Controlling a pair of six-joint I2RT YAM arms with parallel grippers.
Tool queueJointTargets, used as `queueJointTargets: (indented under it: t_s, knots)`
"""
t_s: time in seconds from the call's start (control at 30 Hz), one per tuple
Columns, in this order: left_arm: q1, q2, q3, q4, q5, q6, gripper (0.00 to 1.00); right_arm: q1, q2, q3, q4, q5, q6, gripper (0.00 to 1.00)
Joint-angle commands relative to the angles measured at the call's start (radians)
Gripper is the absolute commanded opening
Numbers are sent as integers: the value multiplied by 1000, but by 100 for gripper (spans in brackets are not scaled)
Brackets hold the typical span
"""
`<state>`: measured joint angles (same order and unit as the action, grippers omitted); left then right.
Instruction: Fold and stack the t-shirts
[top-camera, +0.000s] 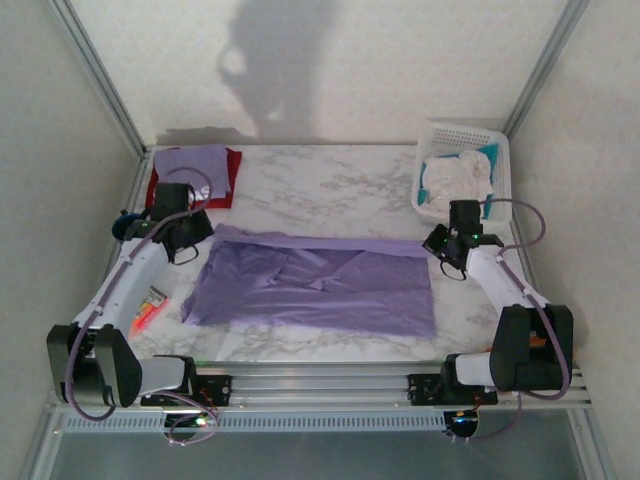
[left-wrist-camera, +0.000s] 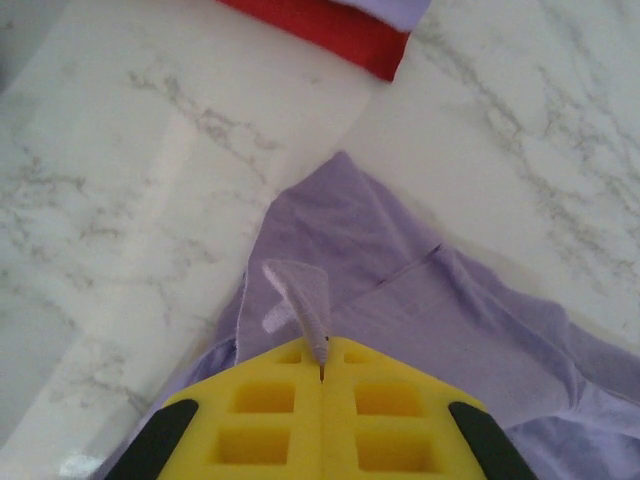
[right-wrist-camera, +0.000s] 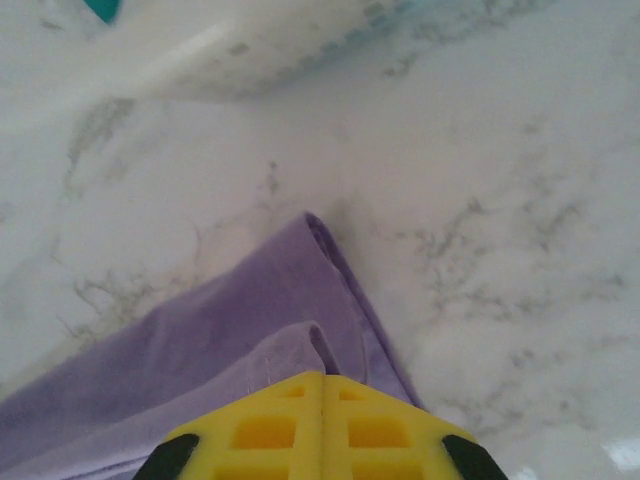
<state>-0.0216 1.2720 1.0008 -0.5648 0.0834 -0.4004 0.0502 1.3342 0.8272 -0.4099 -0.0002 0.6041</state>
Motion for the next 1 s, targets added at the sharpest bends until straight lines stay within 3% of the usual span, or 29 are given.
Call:
queueJointTargets:
  t_s: [0.0, 0.33, 0.47, 0.73, 0.97]
  knots:
    - [11, -42, -25, -75, 6, -17, 0, -4, -29, -28, -107, 46, 34, 0]
    - [23, -88, -27, -142, 15, 4, 0, -12, -89, -42, -189, 83, 19, 0]
    - [24, -104, -62, -199, -60, -7, 0, -12, -96, -66, -235, 106, 80, 0]
    - [23, -104, -120, -192, 46, -63, 0, -12, -29, -127, -222, 68, 140, 0]
    - [23, -120, -181, -233, -16, -120, 0, -12, 1, -141, -233, 54, 151, 0]
